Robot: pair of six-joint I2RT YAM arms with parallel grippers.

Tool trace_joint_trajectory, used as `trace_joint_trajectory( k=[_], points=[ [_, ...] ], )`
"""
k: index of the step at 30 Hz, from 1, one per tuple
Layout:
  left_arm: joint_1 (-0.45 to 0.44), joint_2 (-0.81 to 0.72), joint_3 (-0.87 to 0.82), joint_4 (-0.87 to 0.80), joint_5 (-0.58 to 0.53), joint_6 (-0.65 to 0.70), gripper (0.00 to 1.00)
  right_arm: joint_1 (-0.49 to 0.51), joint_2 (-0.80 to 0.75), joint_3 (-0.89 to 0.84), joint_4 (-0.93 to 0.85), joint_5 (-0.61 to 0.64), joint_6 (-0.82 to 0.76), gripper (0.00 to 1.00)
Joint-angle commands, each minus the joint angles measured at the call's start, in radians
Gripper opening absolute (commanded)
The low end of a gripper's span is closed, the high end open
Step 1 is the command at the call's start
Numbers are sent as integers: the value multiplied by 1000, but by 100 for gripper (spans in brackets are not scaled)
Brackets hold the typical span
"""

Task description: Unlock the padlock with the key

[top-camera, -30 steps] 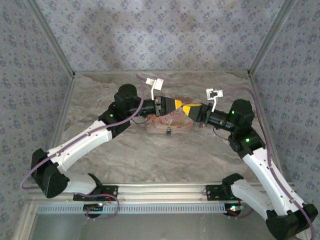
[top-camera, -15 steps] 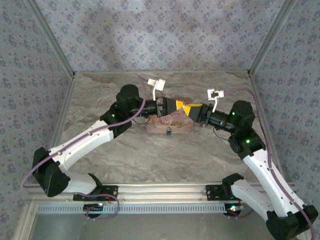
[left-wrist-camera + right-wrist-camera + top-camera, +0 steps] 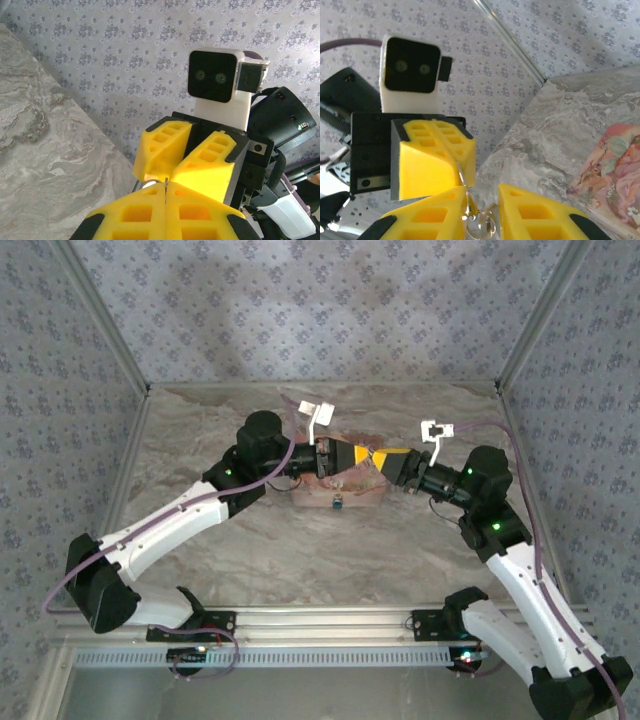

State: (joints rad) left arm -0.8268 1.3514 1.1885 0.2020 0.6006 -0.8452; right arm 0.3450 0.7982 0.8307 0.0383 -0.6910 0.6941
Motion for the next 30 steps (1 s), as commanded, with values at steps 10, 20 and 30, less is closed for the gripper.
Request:
trace_joint_trajectory(
  k=[10,20,30],
  points=[
    [-6,-16,14,18,-6,27,0,-5,-9,-10,61,-24,25,33],
    [-6,-16,12,32,5,21,0,0,2,-8,88,-45,28,30],
    [-6,-19,8,45,7,13,0,15,15,-2,96,-70,21,8]
  ],
)
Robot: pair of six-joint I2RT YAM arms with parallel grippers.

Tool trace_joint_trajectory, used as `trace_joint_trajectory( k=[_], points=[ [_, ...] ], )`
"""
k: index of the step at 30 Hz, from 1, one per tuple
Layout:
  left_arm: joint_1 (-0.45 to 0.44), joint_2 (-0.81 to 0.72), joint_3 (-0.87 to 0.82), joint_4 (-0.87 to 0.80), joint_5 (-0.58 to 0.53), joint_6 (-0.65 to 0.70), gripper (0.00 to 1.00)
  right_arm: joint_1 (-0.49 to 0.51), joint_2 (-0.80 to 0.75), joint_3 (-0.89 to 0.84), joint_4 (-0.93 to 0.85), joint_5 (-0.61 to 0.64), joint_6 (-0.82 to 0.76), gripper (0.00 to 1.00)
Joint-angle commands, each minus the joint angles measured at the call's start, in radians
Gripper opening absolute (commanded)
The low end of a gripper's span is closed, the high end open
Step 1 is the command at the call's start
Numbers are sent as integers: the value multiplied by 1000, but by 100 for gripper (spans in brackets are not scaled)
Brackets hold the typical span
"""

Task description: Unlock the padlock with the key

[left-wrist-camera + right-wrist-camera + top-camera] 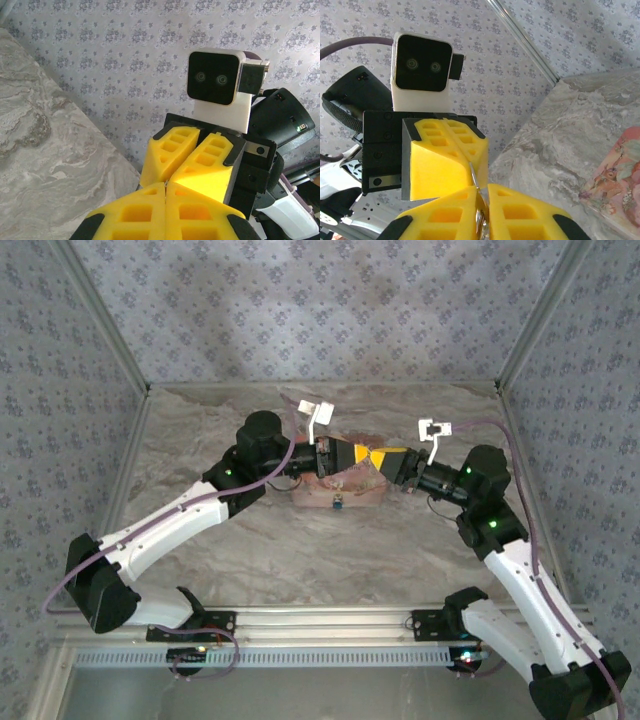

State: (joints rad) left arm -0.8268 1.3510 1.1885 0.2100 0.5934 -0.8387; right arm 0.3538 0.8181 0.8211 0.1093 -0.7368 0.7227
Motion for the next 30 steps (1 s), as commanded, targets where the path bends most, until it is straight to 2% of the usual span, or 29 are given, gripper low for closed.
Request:
trace_joint_trajectory(
  k=[1,2,6,7,9,11,13,16,19,24,30],
  points=[
    [-6,-20,7,37,14,7,0,7,-5,9,23,-25,-11,3],
    [-6,-21,6,36,11,8,0,7,-4,10,21,-23,-15,0],
    [-3,-25,6,7,-10,12,0,9,-11,39,-70,18,-84,0],
    [1,-24,10,-12,-18,12,3,8,-11,53,-107,35,-118,0],
    [12,-29,10,-45,-42,0,28,13,-16,90,-209,89,-211,0],
    [30,-38,2,-67,-71,-25,42,28,-18,133,-317,182,-303,0],
    [49,-46,-1,-109,-109,-55,46,60,-17,167,-400,289,-390,0],
    [70,-43,5,-152,-127,-97,50,133,-14,192,-455,490,-499,0],
    [72,-24,29,-196,-131,-130,52,252,4,213,-494,724,-624,0],
    [70,-7,55,-206,-119,-165,54,477,26,188,-417,1112,-838,0],
    [57,1,74,-216,-116,-180,54,637,59,156,-284,1334,-998,0]
  ],
)
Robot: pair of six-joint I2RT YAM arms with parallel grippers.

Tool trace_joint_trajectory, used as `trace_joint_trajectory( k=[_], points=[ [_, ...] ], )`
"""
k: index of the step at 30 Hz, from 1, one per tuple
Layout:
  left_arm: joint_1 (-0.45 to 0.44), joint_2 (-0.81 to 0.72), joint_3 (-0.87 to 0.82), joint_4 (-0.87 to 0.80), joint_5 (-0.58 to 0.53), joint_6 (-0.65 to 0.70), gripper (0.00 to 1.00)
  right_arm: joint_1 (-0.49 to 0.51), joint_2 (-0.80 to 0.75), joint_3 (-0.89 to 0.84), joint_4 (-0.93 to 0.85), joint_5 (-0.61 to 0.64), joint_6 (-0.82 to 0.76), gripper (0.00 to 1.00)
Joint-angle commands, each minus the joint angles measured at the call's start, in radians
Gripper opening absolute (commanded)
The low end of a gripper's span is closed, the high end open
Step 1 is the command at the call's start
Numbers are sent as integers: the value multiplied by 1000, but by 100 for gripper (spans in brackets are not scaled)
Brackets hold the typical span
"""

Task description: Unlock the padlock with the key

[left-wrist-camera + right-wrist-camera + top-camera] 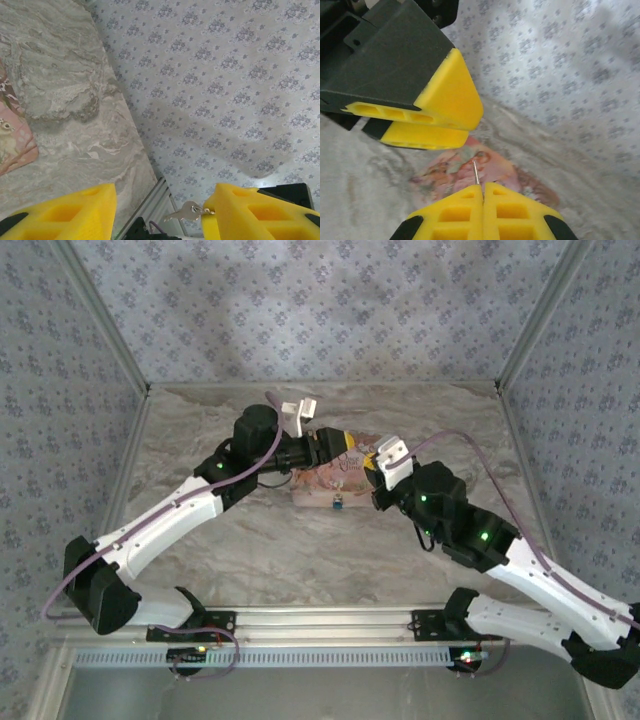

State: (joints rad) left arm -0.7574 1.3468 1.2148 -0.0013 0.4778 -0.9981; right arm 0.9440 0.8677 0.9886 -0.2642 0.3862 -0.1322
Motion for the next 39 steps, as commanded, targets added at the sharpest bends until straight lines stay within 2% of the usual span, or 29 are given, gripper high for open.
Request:
trace_joint_trajectory(
  k=[1,7,11,16,30,34,35,37,38,39],
  points=[
    [-14,7,49,-4,2,-23,55,67,20,-11,103,243,-163,0],
    [-31,28,63,21,22,-45,57,125,72,-9,155,308,-236,0],
    [-39,41,71,21,23,-52,54,144,83,-17,198,339,-268,0],
    [-40,45,69,23,21,-59,43,173,105,-33,253,404,-329,0],
    [-39,52,64,29,19,-64,5,203,121,-65,316,477,-405,0],
    [-36,51,58,29,13,-53,0,210,115,-56,284,459,-374,0],
    [-33,49,55,29,11,-49,0,208,108,-50,260,445,-349,2],
    [-24,41,40,29,-2,-33,0,190,91,-30,167,384,-269,27],
    [-17,38,34,29,-8,-24,0,173,86,-20,138,377,-232,35],
    [-8,34,27,23,-15,-7,0,153,79,-7,91,365,-176,39]
  ],
)
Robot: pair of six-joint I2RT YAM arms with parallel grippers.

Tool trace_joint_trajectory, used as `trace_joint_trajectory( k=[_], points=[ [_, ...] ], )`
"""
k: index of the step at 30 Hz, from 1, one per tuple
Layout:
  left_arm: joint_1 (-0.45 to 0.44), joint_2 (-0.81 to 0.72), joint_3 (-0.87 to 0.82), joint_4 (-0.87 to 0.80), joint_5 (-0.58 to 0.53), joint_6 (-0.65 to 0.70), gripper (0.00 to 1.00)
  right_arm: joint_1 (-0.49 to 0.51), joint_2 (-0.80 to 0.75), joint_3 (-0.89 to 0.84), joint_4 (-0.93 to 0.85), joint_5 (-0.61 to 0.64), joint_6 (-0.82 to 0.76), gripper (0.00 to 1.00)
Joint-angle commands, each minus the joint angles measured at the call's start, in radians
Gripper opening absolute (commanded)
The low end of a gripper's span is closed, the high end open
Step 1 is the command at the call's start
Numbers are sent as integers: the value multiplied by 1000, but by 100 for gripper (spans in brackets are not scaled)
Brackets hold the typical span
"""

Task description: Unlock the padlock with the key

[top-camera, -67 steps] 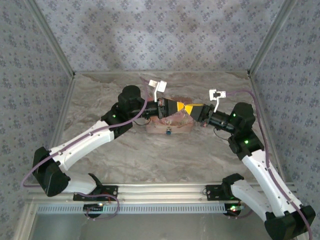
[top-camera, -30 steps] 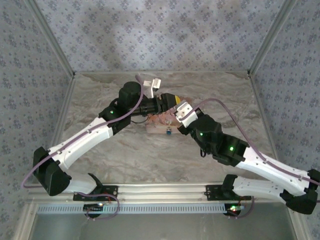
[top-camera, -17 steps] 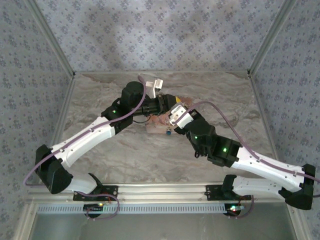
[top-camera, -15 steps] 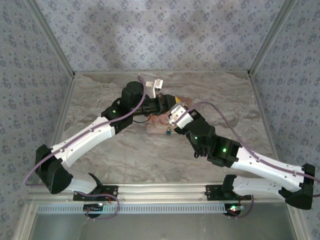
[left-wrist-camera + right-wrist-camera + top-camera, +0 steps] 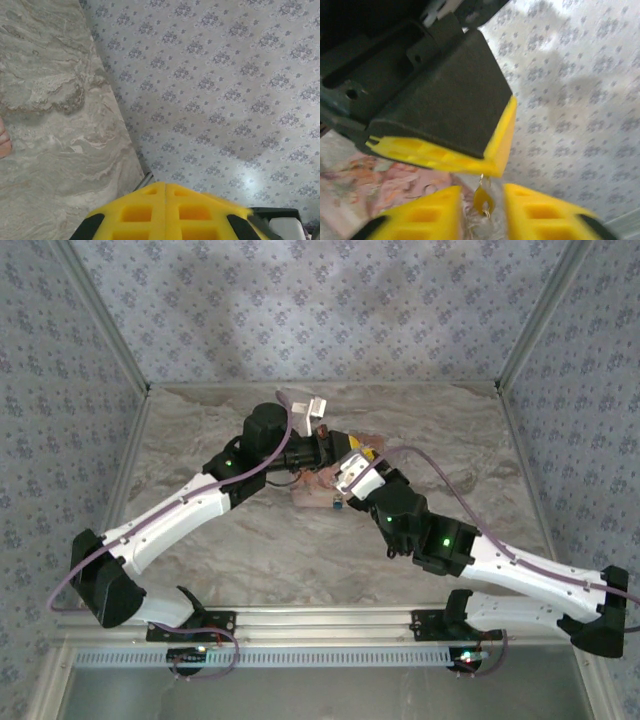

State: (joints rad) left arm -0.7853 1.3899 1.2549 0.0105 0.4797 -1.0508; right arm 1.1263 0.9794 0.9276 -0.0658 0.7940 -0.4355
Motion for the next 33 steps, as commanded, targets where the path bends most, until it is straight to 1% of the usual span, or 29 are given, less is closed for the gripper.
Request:
trace_joint_trajectory(
  k=[1,2,6,9,10,11,12,14,16,19,21,23,26,30,33],
  points=[
    [30,-13,-19,-3,-28,59,0,-62,-46,63,-156,-81,181,40],
    [39,-17,-21,-11,-32,73,0,-92,-63,66,-191,-119,225,42],
    [63,-31,-23,-68,-57,174,0,-210,-144,59,-281,-346,388,54],
    [66,-39,-29,-77,-57,251,0,-324,-165,67,-327,-536,523,58],
    [66,-43,-33,-74,-56,270,0,-373,-163,69,-336,-631,574,58],
    [66,-47,-35,-66,-51,284,0,-415,-160,69,-337,-714,620,58],
    [66,-51,-42,-51,-40,298,0,-464,-155,65,-326,-825,667,56],
    [66,-61,-55,-23,-30,306,0,-553,-139,51,-276,-1020,761,50],
    [66,-70,-66,12,-3,311,0,-633,-114,27,-178,-1215,869,43],
    [66,-87,-91,86,32,299,0,-707,-83,-26,29,-1400,1043,40],
    [64,-103,-111,126,37,291,0,-720,-82,-57,142,-1450,1116,40],
    [62,-118,-131,168,43,284,0,-720,-89,-83,206,-1452,1156,44],
    [53,-134,-152,220,57,275,0,-720,-96,-116,294,-1462,1212,46],
    [34,-143,-150,239,60,280,0,-718,-91,-157,419,-1480,1291,44],
    [22,-143,-143,249,56,279,0,-711,-72,-165,473,-1488,1319,41]
  ],
)
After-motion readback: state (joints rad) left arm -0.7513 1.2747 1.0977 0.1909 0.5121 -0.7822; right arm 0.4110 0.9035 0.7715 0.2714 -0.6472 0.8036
